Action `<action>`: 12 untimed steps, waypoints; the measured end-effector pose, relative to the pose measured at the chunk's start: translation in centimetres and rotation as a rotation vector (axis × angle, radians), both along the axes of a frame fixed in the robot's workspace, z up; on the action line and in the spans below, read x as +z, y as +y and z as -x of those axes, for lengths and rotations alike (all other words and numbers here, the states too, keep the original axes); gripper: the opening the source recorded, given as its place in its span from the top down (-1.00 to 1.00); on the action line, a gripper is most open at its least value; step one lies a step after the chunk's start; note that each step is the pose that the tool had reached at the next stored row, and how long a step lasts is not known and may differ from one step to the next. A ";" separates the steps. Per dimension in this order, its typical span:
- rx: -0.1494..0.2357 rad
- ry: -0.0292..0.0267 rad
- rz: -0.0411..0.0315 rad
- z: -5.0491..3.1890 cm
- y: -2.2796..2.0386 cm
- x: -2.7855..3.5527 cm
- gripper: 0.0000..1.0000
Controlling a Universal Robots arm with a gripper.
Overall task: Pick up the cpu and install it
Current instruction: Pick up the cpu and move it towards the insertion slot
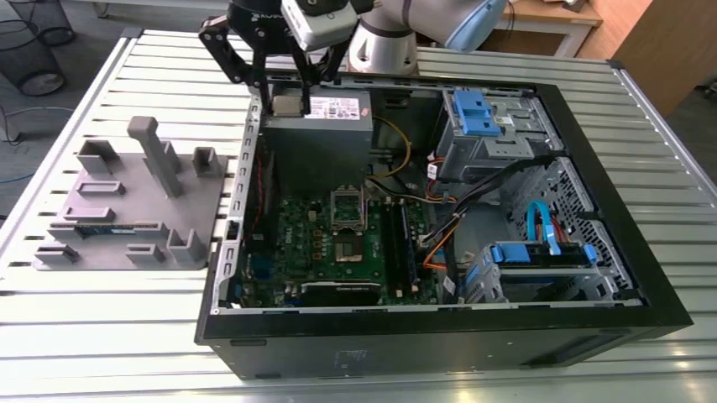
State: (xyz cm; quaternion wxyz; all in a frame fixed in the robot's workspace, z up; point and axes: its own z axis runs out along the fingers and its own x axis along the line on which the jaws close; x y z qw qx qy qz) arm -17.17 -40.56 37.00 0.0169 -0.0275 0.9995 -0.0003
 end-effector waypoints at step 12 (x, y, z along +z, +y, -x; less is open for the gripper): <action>0.000 0.0000 0.0000 -1.90 0.00 -0.01 0.06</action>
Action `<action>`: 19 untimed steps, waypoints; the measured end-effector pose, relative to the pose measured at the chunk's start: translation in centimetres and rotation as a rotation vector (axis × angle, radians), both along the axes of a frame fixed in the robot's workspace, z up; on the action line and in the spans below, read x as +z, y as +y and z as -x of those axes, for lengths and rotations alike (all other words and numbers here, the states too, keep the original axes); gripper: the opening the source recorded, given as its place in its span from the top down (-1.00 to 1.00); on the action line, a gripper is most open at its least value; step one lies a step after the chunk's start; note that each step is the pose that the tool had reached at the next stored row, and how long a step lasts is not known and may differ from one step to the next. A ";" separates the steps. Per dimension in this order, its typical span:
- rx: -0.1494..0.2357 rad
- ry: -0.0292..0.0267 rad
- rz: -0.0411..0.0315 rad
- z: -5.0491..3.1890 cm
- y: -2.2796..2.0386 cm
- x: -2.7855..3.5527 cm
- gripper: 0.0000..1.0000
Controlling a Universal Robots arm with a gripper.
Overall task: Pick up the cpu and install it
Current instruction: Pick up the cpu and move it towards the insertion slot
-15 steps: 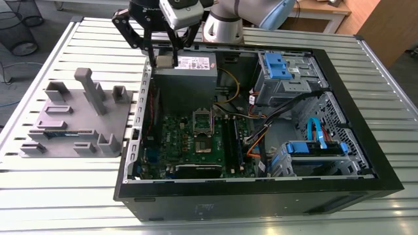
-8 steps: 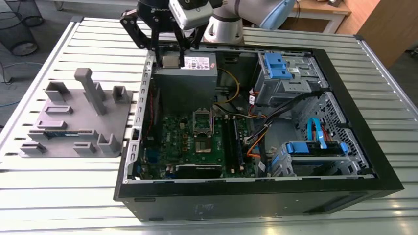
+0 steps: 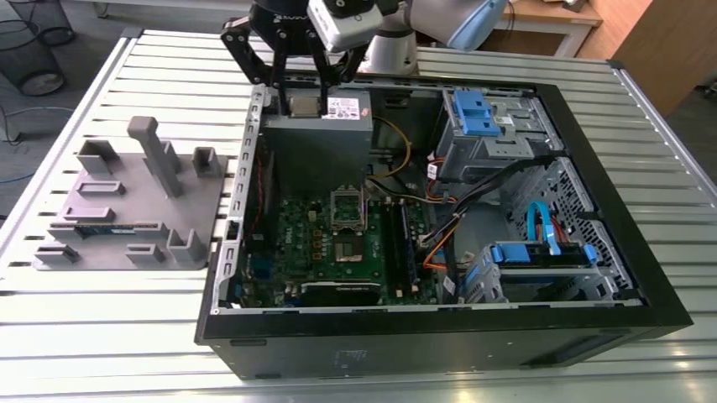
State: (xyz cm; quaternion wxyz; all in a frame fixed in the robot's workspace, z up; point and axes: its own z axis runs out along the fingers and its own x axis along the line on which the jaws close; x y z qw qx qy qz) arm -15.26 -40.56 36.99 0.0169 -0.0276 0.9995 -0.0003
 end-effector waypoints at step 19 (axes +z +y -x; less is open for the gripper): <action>0.000 -0.0001 -0.0001 -3.16 0.00 -0.01 0.06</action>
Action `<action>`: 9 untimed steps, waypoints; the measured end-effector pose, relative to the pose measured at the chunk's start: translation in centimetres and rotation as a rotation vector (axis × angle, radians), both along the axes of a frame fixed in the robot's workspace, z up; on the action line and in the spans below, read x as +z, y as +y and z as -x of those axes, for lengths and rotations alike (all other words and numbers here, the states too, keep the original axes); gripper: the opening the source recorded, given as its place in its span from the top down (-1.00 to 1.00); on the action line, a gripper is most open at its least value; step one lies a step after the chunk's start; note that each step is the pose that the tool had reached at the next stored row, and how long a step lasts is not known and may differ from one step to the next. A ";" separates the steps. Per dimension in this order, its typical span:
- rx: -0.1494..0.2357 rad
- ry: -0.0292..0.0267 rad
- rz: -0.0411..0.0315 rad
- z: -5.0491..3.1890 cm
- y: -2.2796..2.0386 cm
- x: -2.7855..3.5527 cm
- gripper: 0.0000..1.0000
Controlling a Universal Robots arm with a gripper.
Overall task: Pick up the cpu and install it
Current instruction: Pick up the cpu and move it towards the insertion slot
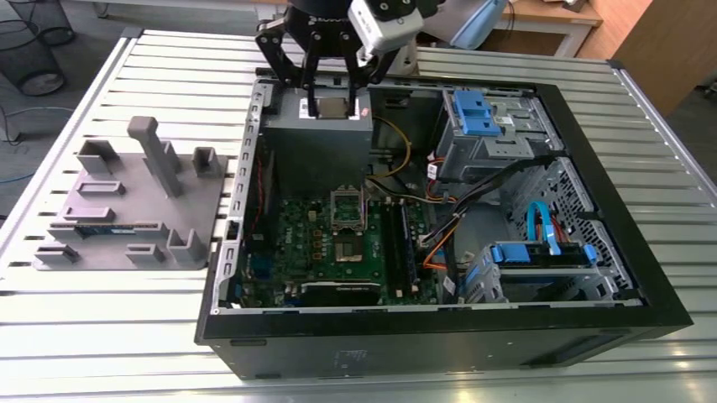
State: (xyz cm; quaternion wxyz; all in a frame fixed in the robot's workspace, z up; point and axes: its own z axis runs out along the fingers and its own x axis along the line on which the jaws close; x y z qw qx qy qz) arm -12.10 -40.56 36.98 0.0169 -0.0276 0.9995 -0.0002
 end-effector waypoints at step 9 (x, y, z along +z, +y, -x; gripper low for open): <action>0.000 0.0000 0.0001 -0.92 0.00 0.00 0.06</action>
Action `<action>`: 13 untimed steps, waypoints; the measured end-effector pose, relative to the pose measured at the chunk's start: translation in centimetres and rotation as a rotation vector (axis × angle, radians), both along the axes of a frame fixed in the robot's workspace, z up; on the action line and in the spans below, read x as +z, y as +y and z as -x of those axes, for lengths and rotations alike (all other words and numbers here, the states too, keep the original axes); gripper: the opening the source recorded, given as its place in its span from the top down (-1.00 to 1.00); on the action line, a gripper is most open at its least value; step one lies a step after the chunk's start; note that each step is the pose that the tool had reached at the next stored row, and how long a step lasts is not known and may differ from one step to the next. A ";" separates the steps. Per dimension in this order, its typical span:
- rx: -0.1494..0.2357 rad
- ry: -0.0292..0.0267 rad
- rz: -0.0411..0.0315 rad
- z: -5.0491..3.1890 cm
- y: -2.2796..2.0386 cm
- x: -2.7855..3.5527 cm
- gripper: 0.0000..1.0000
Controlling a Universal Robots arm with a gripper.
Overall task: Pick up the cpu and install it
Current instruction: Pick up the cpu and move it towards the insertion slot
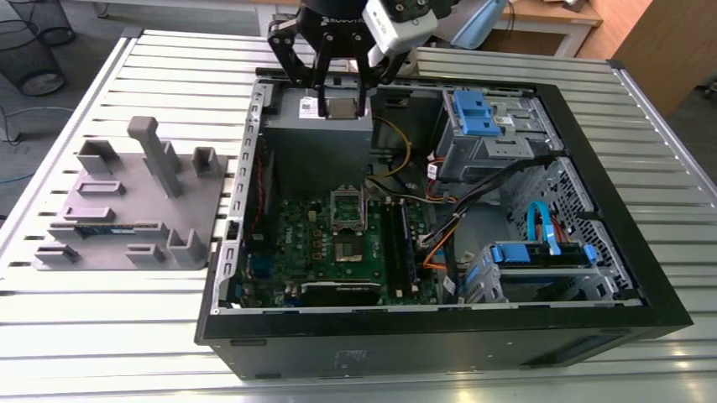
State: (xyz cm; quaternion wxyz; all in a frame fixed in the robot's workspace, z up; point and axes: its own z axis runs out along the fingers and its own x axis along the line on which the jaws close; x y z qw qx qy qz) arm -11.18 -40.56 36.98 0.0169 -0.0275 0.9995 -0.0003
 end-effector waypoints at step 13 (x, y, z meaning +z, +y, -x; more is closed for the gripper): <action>0.000 0.0000 0.0008 -0.01 -0.62 0.00 0.06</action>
